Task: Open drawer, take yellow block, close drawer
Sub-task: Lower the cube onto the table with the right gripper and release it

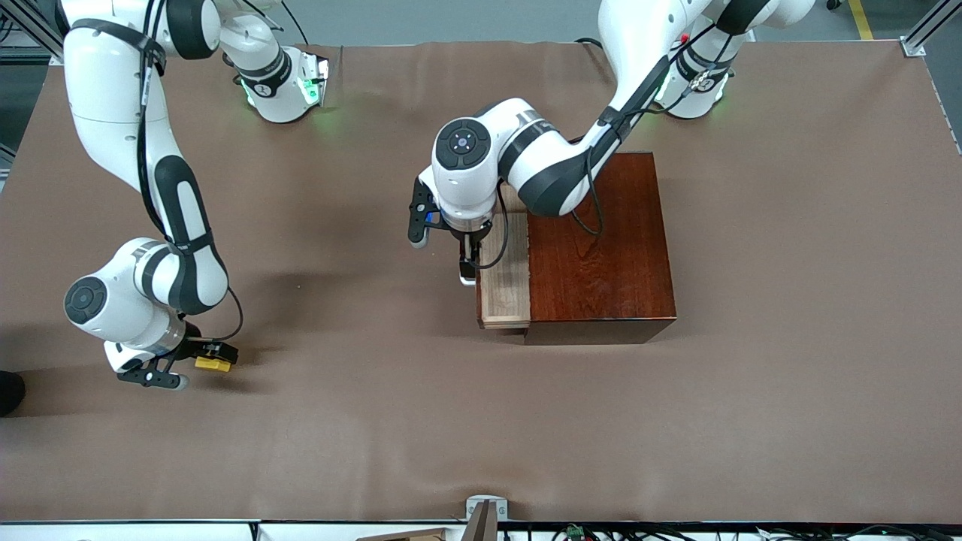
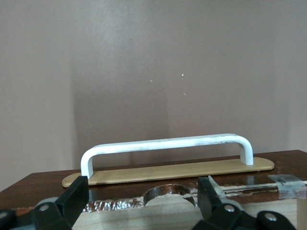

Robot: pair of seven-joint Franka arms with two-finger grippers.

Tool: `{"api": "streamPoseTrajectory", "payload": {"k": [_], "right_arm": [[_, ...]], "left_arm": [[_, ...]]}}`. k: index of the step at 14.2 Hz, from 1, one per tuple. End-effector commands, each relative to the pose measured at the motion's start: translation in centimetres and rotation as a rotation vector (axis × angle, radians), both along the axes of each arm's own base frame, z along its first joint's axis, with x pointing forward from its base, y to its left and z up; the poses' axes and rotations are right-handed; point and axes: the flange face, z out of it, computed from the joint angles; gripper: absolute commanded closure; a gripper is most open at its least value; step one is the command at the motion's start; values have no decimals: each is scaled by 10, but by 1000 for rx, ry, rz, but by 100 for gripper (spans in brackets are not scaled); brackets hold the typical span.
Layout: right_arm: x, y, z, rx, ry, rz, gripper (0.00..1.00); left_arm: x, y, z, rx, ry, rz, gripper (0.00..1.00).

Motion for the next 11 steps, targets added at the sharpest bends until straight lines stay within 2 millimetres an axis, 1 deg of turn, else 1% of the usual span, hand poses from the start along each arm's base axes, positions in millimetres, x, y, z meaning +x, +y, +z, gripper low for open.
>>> {"api": "streamPoseTrajectory", "payload": {"k": [1,3,4,5,7,8,9,10,11], "right_arm": [[4,-1,17,26,-7,8,0],[1,-1,27,45,28,12,0],[0,-7,39,44,42,12,0],[-2,-8,48,45,63,17,0],[-1,-4,76,64,100,43,0],[0,-6,87,52,125,59,0],[2,-8,107,46,137,73,0],[2,-5,127,53,156,88,0],[-2,-4,145,59,191,101,0]], "left_arm": [[6,12,2,38,-3,98,0],[8,9,4,12,-18,197,0],[9,7,0,-1,-23,215,0],[8,6,-5,1,-21,222,0],[8,6,-15,15,-19,192,0],[8,7,-17,20,-21,163,0],[8,6,-18,23,-23,112,0],[7,5,-18,24,-25,73,0],[7,6,-17,28,-25,48,0]]}}
